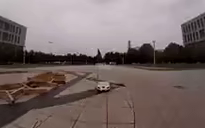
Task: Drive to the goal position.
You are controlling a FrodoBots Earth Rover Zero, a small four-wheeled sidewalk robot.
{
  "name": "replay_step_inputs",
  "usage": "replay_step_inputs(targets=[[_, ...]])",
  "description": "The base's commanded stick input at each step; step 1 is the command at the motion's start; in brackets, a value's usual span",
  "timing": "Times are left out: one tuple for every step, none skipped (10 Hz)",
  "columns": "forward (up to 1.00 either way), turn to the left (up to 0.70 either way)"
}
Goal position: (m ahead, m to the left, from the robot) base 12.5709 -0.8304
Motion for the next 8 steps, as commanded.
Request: replay_step_inputs(targets=[[1.00, 0.00], [1.00, 0.00], [1.00, 0.00], [1.00, 0.00], [1.00, 0.00], [1.00, 0.00], [1.00, 0.00], [1.00, 0.00]])
